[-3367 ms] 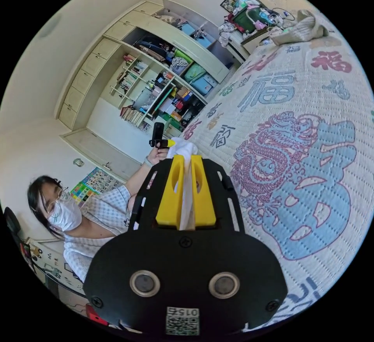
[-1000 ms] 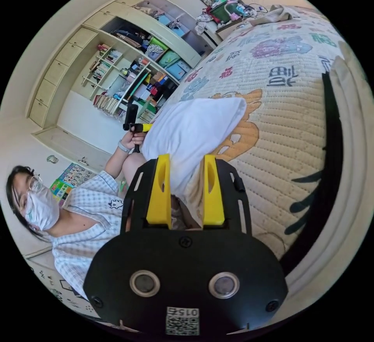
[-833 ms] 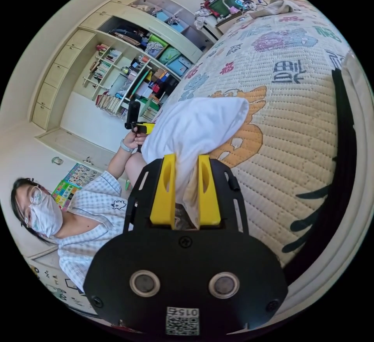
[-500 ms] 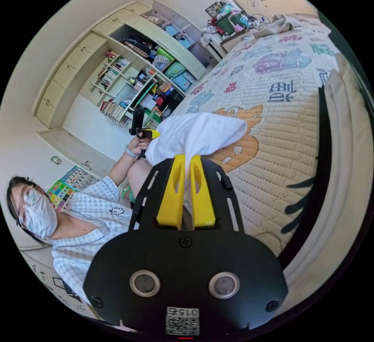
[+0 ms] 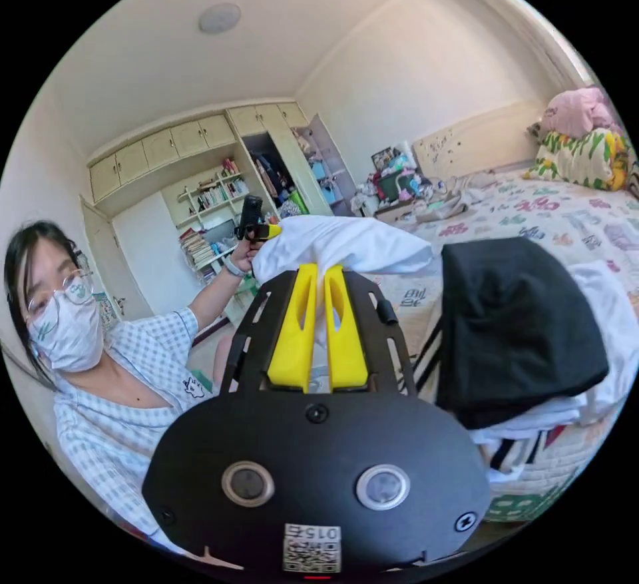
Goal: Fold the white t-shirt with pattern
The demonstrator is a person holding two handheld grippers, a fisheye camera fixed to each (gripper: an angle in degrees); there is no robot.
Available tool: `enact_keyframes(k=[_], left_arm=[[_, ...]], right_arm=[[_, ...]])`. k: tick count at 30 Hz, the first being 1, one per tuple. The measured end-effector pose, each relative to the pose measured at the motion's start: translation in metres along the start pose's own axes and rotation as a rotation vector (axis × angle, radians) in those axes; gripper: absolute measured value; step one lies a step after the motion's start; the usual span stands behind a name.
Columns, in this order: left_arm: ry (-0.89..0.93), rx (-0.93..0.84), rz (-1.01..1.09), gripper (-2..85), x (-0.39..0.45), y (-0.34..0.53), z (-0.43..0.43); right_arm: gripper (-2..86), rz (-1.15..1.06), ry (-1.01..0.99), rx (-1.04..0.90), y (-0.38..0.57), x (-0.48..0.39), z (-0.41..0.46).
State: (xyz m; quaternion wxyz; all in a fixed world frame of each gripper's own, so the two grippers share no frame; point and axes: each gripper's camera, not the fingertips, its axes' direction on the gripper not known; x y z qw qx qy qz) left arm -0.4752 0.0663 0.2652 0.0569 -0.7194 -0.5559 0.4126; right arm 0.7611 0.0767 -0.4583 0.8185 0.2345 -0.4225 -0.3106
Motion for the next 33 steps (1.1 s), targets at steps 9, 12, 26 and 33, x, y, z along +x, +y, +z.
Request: enact_keyframes(k=[9, 12, 26, 33], left_arm=[[0.094, -0.078, 0.161, 1.0, 0.012, -0.207, 0.181], [0.116, -0.084, 0.118, 1.0, -0.011, -0.253, 0.251], [-0.103, -0.342, -0.15, 2.2, -0.118, -0.278, 0.483], [0.003, -0.312, 0.104, 7.7, -0.033, -0.263, 0.382]], right_arm=[[0.4, -0.012, 0.393, 0.273, -0.016, 0.007, -0.154], [0.4, 0.044, 0.492, 0.311, -0.012, 0.032, -0.175], [5.4, 0.437, 0.607, 0.233, 0.066, 0.187, -0.166], [10.5, 0.141, 0.564, 0.053, 0.035, 0.085, -0.159]])
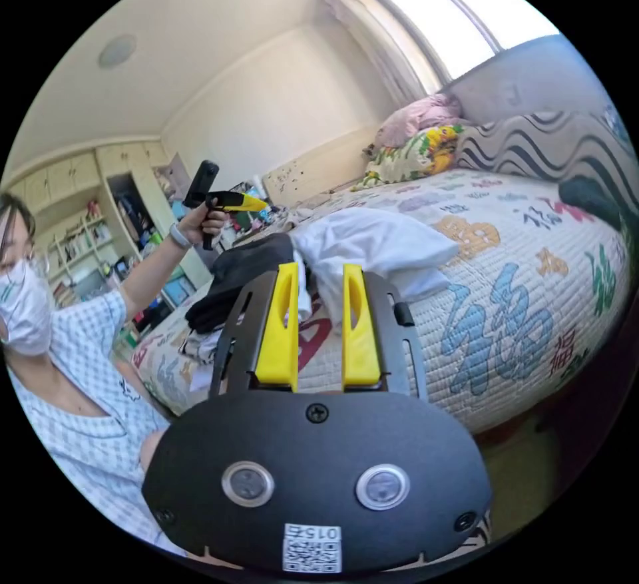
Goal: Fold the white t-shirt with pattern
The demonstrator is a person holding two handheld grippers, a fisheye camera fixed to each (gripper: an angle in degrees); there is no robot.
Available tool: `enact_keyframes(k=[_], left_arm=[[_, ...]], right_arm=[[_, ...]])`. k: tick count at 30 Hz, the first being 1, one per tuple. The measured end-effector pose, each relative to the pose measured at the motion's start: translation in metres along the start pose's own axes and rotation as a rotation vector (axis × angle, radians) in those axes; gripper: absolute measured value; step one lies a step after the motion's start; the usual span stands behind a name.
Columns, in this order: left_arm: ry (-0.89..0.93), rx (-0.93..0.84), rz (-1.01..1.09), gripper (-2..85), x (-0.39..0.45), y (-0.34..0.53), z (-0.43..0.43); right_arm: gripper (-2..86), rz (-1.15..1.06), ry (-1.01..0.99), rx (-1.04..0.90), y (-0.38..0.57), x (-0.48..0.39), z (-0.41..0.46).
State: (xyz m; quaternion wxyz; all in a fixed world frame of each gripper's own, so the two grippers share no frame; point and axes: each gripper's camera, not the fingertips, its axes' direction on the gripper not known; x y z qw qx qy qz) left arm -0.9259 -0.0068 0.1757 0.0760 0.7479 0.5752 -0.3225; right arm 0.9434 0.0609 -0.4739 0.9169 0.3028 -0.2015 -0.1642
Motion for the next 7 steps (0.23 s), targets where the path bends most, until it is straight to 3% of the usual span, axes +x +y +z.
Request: enact_keyframes(k=[5, 7], left_arm=[[-0.093, -0.115, 0.181, 9.1, 0.079, 0.088, -0.023], [-0.255, -0.15, 0.213, 9.5, 0.105, 0.123, -0.024]], right_arm=[[11.5, -0.205, -0.169, -0.187, -0.015, -0.074, 0.026], [11.4, -0.216, -0.148, -0.283, -0.016, -0.092, 0.053]])
